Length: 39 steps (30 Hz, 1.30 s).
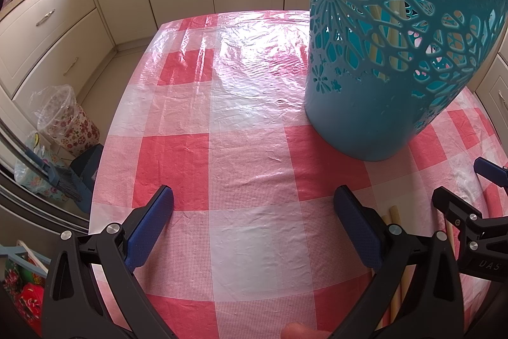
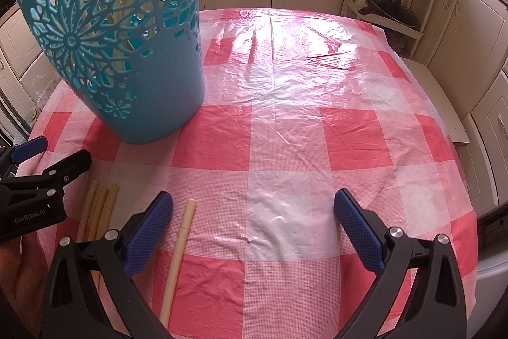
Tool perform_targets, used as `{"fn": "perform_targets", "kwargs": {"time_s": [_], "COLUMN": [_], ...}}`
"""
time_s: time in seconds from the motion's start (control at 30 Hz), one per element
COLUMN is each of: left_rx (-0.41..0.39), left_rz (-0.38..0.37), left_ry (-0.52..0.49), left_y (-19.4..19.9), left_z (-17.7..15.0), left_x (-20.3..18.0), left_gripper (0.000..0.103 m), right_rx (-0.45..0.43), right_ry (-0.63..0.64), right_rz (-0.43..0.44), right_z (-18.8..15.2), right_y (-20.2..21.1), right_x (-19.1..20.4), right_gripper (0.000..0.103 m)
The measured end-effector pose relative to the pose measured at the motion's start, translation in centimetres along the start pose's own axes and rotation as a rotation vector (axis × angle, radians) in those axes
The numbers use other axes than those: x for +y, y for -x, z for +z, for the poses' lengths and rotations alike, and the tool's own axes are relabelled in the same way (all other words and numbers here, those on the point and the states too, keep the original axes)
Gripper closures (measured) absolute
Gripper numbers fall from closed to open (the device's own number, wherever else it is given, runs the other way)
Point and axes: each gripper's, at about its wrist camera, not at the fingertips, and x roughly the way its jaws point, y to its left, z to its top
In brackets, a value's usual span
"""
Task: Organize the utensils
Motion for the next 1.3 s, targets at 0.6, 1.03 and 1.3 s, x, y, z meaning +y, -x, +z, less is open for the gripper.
{"fn": "perform_targets", "kwargs": {"time_s": [0.6, 1.03, 1.3], "left_rx": [-0.004, -0.001, 0.000], "left_rz": [0.019, 0.005, 0.009], "left_ry": [-0.011, 0.005, 0.014], "left_y": [0.08, 0.09, 0.01], "left_z": [0.10, 0.10, 0.15], "left_x": [-0.38, 0.05, 0.26], "left_gripper": [0.006, 0.006, 0.006], "right_rx": [0.000, 0.000, 0.001], "right_ry": [0.000, 0.000, 0.001], "right_rz": [0.000, 0.000, -0.002], "right_z": [0.02, 0.06, 0.08], "right_y": [0.00, -0.05, -0.05], "right_x": [-0.01, 0.04, 0.11], "right_gripper": [0.006, 0.006, 0.006]}}
